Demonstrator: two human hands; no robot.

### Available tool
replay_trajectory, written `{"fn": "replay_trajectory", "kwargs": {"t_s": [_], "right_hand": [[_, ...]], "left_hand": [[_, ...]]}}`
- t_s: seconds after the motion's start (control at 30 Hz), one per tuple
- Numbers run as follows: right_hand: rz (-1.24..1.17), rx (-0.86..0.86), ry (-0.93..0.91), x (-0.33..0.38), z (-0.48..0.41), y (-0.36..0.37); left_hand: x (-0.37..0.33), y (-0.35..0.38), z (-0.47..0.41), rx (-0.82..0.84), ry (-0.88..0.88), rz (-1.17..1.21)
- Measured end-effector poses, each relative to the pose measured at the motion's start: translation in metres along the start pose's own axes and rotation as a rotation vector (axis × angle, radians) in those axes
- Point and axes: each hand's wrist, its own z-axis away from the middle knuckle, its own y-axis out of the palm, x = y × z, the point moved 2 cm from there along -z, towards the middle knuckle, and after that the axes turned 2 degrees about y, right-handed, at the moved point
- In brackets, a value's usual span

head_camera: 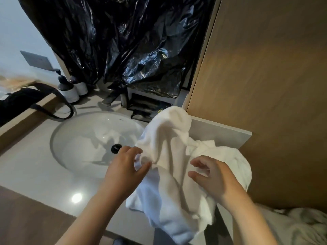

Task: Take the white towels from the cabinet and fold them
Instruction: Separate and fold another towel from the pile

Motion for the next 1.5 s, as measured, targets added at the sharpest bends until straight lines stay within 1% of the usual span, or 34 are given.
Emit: {"fn": "replay_trajectory", "kwargs": {"t_s": [0.1, 0.27, 0.4, 0.53, 0.7, 0.77, 0.83, 0.9, 0.97, 1.0, 1.07, 1.13, 1.2, 1.3, 1.37, 1.5], "right_hand": [[0.022, -0.019, 0.036, 0.006, -0.002, 0.008], [-0.064, -0.068, 0.149, 0.008, -0.011, 0.026], [-0.114, -0.082, 0.253, 0.011, -0.028, 0.040], [-0.156, -0.105, 0.274, 0.008, -0.037, 0.049], [-0.215, -0.116, 0.272, 0.008, -0.034, 0.049], [-0.244, -0.117, 0.261, 0.007, -0.032, 0.049], [-0.278, -0.130, 0.254, 0.006, -0.026, 0.043], [-0.229, -0.209, 0.258, 0.000, -0.019, 0.030], [-0.082, -0.303, 0.291, -0.009, -0.009, 0.012], [-0.015, -0.321, 0.311, -0.013, -0.005, 0.006], [0.071, -0.262, 0.340, -0.019, 0.000, 0.001], [0.116, -0.169, 0.355, -0.024, 0.003, 0.008], [0.108, -0.166, 0.338, -0.026, 0.005, 0.013], [0.033, -0.275, 0.257, -0.025, 0.010, 0.010], [-0.011, -0.332, 0.199, -0.023, 0.013, 0.006], [-0.075, -0.404, 0.081, 0.002, 0.015, -0.001]], "left_hand": [[0.012, -0.002, -0.017, 0.062, 0.003, 0.006], [0.020, 0.000, -0.029, 0.149, 0.032, 0.023], [0.025, 0.004, -0.033, 0.196, 0.005, 0.100], [0.025, 0.006, -0.033, 0.171, -0.033, 0.176], [0.019, 0.004, -0.029, 0.160, -0.003, 0.198], [0.017, 0.004, -0.027, 0.156, 0.031, 0.154], [0.011, 0.004, -0.024, 0.124, 0.100, 0.030], [0.002, 0.004, -0.021, 0.092, 0.217, -0.070], [-0.013, 0.005, -0.018, 0.086, 0.354, -0.066], [-0.023, 0.006, -0.016, 0.116, 0.395, -0.042], [-0.039, 0.014, -0.011, 0.226, 0.414, 0.015], [-0.046, 0.026, -0.008, 0.303, 0.401, 0.009], [-0.046, 0.036, -0.005, 0.360, 0.395, -0.058], [-0.036, 0.043, -0.002, 0.415, 0.408, -0.148], [-0.029, 0.041, -0.002, 0.415, 0.398, -0.115], [-0.012, 0.033, -0.005, 0.443, 0.287, -0.061]]}}
